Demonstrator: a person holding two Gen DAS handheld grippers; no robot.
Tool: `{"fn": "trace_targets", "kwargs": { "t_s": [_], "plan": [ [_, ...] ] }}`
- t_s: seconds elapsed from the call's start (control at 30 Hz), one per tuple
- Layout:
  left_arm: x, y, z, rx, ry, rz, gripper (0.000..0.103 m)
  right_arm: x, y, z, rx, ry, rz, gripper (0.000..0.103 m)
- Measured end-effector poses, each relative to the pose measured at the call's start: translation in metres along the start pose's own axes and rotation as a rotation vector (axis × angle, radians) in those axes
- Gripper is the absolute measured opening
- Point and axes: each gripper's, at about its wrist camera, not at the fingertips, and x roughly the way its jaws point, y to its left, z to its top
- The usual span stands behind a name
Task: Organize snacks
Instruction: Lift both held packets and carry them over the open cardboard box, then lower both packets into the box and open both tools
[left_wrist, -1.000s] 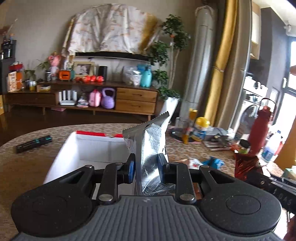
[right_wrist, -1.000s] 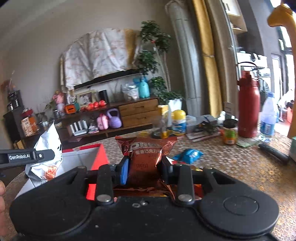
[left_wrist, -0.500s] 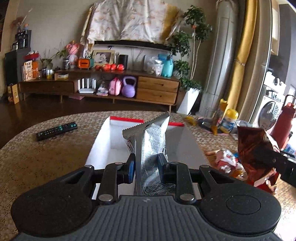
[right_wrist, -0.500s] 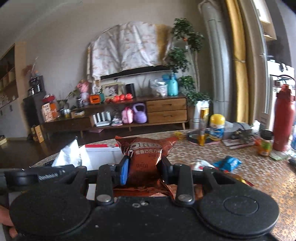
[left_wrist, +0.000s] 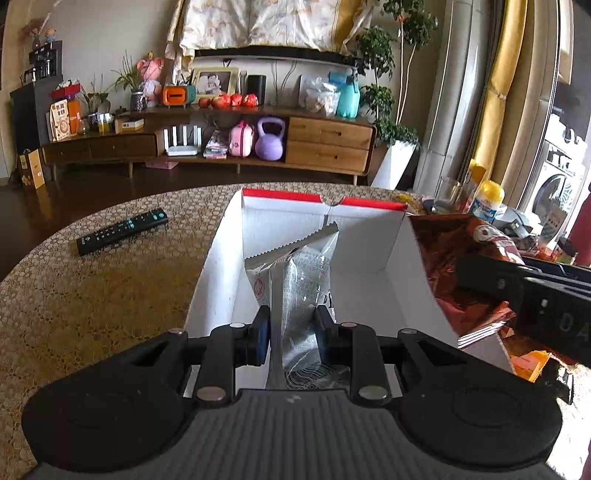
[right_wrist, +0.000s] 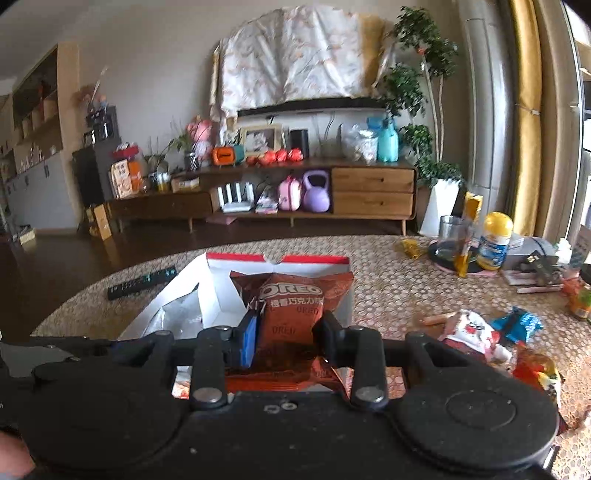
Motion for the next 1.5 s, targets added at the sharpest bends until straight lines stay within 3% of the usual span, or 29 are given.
{"fn": "trace_targets", "kwargs": {
  "t_s": [0.57,0.9,1.23,1.5],
  "plan": [
    [0.027,-0.001,-0.010,0.044,0.113,0.049,0.024,0.053,0.018,-0.009,-0.072,0.219,0.012,0.034],
    [0.039,-0.006,-0.014,0.040,0.179,0.062,0.025,0.066,0.019,-0.013,-0.114,0.280,0.008,0.033],
    [0.044,-0.009,-0.014,0.041,0.209,0.077,0.025,0.059,0.009,-0.009,-0.071,0.259,0.034,0.036],
    [0.051,-0.012,-0.018,0.049,0.252,0.102,0.027,0.017,-0.011,0.003,0.030,0.135,0.070,0.042]
  ]
}}
